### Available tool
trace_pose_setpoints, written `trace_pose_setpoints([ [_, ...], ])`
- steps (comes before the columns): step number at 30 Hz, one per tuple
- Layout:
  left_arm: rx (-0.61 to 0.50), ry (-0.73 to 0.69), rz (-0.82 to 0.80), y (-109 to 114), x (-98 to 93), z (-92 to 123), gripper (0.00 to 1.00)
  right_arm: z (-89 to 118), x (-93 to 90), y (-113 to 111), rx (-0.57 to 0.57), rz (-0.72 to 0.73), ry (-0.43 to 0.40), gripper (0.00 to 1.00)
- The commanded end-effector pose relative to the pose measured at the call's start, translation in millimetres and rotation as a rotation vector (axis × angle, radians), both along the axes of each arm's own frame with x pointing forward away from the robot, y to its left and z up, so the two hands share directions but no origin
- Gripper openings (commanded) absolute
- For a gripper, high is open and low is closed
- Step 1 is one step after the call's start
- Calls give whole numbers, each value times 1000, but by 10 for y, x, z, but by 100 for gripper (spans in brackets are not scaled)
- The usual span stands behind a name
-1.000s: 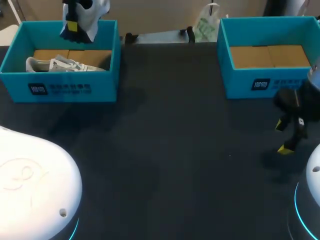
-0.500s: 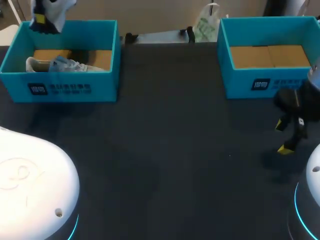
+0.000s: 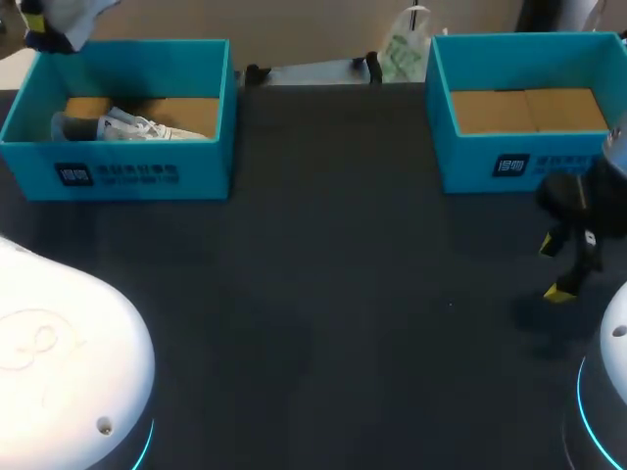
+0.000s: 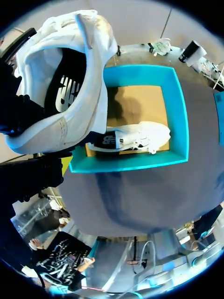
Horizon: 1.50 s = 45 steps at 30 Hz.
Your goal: Take the shoe out of the shoebox, open the shoe tongue, remove and reinsert the insole, then place the shoe into the shoebox
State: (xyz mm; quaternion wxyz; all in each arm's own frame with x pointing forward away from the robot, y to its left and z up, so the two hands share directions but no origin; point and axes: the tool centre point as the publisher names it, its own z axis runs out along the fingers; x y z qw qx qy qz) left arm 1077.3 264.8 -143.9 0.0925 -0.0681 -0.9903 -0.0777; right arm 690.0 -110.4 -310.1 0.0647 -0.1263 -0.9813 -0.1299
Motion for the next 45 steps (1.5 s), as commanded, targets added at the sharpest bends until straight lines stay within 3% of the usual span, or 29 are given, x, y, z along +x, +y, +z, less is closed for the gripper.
trace_pose_setpoints([
  [1,-19,11,-123,129,123,-116,0,-1,-8,-1,0,0,-1,100],
  [5,-11,-32,-277,229,159,-151,0,-1,-8,-1,0,0,-1,100],
  [12,-98,-51,-727,462,112,-38,0,-1,-8,-1,0,0,-1,100],
  [24,-98,-51,-727,462,112,-38,0,-1,-8,-1,0,0,-1,100],
  [26,-35,-76,-782,453,133,-41,0,-1,-8,-1,0,0,-1,100],
  [28,-59,-56,-872,468,164,-40,0,-1,-8,-1,0,0,-1,100],
  [33,33,-24,-1048,498,210,-89,0,-1,-8,-1,0,0,-1,100],
  [43,66,36,-1239,607,503,-137,0,-1,-8,-1,0,0,-1,100],
  [45,109,32,-1164,597,571,-161,0,-1,-8,-1,0,0,-1,100],
])
